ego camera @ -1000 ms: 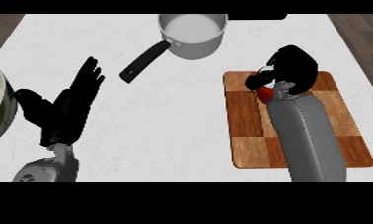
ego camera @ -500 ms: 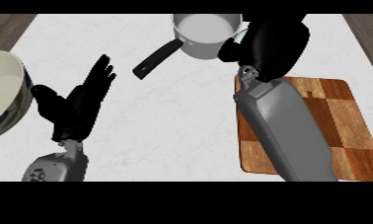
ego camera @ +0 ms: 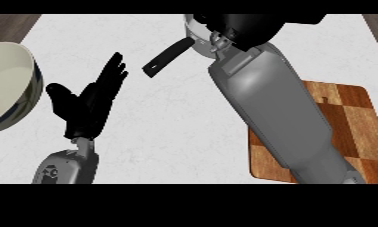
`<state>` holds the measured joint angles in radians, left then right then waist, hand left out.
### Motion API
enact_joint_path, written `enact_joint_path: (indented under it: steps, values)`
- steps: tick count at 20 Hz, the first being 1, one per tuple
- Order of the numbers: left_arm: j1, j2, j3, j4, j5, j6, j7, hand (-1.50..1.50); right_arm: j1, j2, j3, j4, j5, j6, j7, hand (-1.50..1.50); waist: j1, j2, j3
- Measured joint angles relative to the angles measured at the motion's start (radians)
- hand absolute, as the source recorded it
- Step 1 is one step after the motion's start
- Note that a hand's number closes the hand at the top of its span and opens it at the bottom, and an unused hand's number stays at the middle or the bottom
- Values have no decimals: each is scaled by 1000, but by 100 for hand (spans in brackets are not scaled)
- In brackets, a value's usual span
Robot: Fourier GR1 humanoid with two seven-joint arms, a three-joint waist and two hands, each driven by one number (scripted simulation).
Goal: Pick the can from the cutting board and place it in the pot
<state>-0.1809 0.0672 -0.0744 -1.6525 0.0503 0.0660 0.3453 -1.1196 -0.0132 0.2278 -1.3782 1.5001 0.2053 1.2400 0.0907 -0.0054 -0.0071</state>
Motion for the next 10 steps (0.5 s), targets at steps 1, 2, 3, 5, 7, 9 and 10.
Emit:
enact_joint_path:
  steps: [1,2,3,5,7,9,10]
  values:
    - [-7,-3,-1,1,-2,3,3,0,-24,0,-13,21,-2,0,1,150,2,2,0]
    - [-17,0,1,1,-1,3,7,0,-45,0,-27,40,-5,-1,1,150,4,3,1]
    - [-20,-1,-1,-2,-2,2,10,0,-60,0,-43,64,-5,-6,3,150,9,6,1]
    - [-29,-1,-2,2,-2,1,13,0,-91,0,-77,109,-4,-15,4,150,12,10,1]
    - [-31,-1,1,1,-1,2,14,0,-117,0,-113,153,1,-19,4,150,13,12,2]
    - [-27,-4,-2,7,-2,0,5,0,-145,1,-148,201,-4,-25,5,150,15,15,2]
    - [-24,-5,-5,7,-7,1,-2,0,-154,1,-163,225,-5,-30,5,150,15,16,2]
